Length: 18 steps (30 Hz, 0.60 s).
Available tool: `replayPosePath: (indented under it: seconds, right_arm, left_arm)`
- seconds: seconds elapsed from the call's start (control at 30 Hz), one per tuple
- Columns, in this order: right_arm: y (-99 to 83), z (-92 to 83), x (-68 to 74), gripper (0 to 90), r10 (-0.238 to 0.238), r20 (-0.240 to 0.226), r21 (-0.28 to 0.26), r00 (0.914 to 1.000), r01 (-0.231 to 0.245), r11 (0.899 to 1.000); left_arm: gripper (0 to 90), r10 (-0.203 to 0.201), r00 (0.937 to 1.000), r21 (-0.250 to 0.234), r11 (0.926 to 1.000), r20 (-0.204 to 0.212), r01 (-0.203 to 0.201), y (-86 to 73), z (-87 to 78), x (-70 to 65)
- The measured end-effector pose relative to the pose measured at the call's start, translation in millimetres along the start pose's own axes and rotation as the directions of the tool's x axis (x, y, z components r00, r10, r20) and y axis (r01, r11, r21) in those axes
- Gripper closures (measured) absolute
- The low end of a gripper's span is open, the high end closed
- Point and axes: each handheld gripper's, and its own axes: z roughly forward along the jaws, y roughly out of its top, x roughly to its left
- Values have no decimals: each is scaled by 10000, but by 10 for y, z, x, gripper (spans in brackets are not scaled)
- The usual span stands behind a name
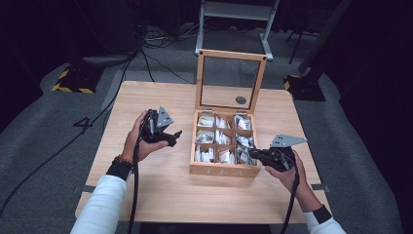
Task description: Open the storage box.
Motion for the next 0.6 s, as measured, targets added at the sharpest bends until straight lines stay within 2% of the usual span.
replayPosePath:
  seconds: [0.13,0.27,0.37,0.6]
  right_arm:
    - [5,-12,-1,852,-25,-1,-77,10000,25,10000]
    - [18,-32,8,853,-121,25,-182,9999,121,9998]
    - [24,-50,1,853,-116,34,-268,9999,117,9996]
    - [38,-79,-9,854,-133,26,-471,9999,134,9988]
  left_arm:
    - [172,-238,9997,76,9997,85,238,-174,-61,-19]
    - [173,-150,9999,384,9991,-61,153,-327,-107,-55]
    - [173,-358,9994,401,9986,16,357,-444,-131,-82]
    - [175,-71,9999,782,9969,150,59,-664,-161,-212]
